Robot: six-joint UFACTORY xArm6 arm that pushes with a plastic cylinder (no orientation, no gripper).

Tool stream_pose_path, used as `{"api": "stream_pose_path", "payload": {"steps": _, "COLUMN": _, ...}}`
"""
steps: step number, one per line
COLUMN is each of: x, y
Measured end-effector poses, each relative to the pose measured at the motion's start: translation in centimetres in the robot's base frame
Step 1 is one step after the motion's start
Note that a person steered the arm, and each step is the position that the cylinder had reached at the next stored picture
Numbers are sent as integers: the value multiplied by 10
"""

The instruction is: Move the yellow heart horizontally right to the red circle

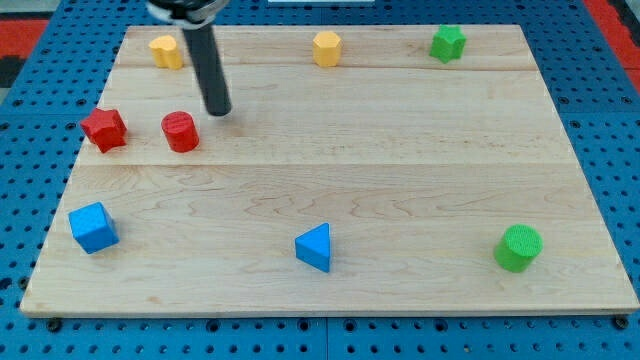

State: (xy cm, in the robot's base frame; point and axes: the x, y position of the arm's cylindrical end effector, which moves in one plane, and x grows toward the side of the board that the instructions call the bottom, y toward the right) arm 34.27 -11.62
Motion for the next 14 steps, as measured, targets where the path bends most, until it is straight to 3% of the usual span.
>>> {"api": "stream_pose_path", "payload": {"steps": 2, "x": -120, "y": 2}}
{"api": "stream_pose_path", "payload": {"steps": 3, "x": -147, "y": -81}}
{"api": "stream_pose_path", "payload": {"steps": 4, "x": -121, "y": -98}}
{"api": "stream_pose_path", "payload": {"steps": 5, "x": -56, "y": -74}}
{"api": "stream_pose_path", "payload": {"steps": 6, "x": -57, "y": -78}}
{"api": "stream_pose_path", "payload": {"steps": 7, "x": -88, "y": -128}}
{"api": "stream_pose_path", "payload": {"steps": 8, "x": -30, "y": -120}}
{"api": "stream_pose_path", "payload": {"steps": 10, "x": -21, "y": -30}}
{"api": "stream_pose_path", "payload": {"steps": 11, "x": -28, "y": -19}}
{"api": "stream_pose_path", "payload": {"steps": 13, "x": 27, "y": 0}}
{"api": "stream_pose_path", "payload": {"steps": 14, "x": 25, "y": 16}}
